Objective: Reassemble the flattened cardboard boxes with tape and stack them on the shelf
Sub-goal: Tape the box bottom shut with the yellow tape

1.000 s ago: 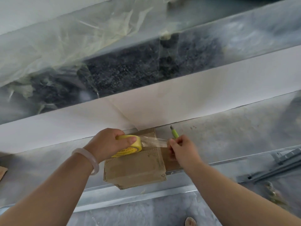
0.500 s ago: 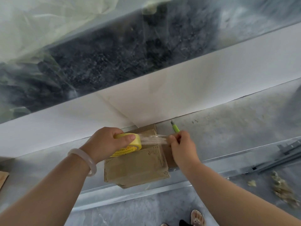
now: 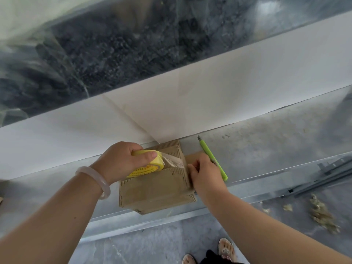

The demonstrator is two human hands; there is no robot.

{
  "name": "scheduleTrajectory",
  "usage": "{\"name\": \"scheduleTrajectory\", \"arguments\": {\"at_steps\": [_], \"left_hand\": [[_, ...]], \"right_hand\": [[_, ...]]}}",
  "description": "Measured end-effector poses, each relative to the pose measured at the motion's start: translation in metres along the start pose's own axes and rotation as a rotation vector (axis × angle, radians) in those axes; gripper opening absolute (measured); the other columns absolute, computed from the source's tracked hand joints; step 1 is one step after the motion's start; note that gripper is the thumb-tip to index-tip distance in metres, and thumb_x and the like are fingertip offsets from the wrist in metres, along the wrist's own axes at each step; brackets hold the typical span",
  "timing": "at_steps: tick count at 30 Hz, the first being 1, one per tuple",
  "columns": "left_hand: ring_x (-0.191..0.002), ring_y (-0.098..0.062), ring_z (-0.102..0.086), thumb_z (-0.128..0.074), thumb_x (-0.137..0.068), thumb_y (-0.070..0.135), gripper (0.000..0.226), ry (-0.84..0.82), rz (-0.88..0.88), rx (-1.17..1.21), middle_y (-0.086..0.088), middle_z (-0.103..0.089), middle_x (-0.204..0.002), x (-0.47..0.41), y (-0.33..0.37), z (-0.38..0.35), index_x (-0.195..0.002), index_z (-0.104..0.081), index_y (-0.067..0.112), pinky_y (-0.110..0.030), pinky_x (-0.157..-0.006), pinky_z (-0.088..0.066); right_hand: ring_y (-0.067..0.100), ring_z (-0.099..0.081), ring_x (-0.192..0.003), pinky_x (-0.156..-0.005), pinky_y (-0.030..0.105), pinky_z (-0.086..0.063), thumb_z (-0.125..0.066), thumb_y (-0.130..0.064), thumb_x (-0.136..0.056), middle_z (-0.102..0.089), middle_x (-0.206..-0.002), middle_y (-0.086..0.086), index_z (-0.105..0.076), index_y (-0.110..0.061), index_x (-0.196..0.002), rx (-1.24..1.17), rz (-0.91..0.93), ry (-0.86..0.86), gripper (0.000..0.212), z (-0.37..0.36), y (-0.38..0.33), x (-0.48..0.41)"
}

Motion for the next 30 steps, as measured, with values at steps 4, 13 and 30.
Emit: {"name": "scheduleTrajectory", "arguments": {"at_steps": [4, 13, 30], "left_hand": [[-0.054, -0.009, -0.049, -0.057, -0.068, 0.069, 0.048, -0.005, -0.007, 0.019, 0.008, -0.052, -0.051, -0.001, -0.001, -0.001, -0.063, -0.067, 0.022, -0.026, -0.057, -0.038], [-0.052, -0.008, -0.047, -0.063, -0.075, 0.065, 0.044, -0.003, -0.032, 0.021, 0.015, -0.049, -0.045, -0.004, -0.003, -0.002, -0.054, -0.061, 0.027, -0.025, -0.055, -0.035], [-0.067, -0.016, -0.060, -0.060, -0.078, 0.067, 0.046, -0.036, -0.059, 0.006, 0.004, -0.061, -0.063, 0.001, 0.003, 0.001, -0.066, -0.065, 0.023, -0.033, -0.064, -0.046]], "right_hand": [[0.019, -0.050, -0.077, -0.064, 0.033, -0.044, -0.049, -0.032, -0.099, -0.049, -0.093, 0.001, -0.037, -0.016, -0.095, 0.080, 0.077, 0.016, 0.020, 0.000, -0.005, 0.003], [0.015, -0.053, -0.078, -0.057, 0.023, -0.043, -0.059, -0.014, -0.090, -0.053, -0.102, -0.002, -0.043, -0.021, -0.097, 0.102, 0.024, 0.028, 0.019, 0.000, 0.006, -0.006], [-0.011, 0.026, -0.132, -0.114, 0.017, 0.015, -0.047, -0.064, -0.088, 0.027, -0.147, -0.025, 0.016, -0.027, -0.152, 0.491, 0.571, -0.247, 0.098, -0.001, -0.025, 0.018]]}}
Point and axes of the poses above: each hand's wrist, its own x-axis away from the middle knuckle, its own z-axis out of the back of the hand, y = z × x, the point moved 3 cm from there along -x, towards the middle knuckle
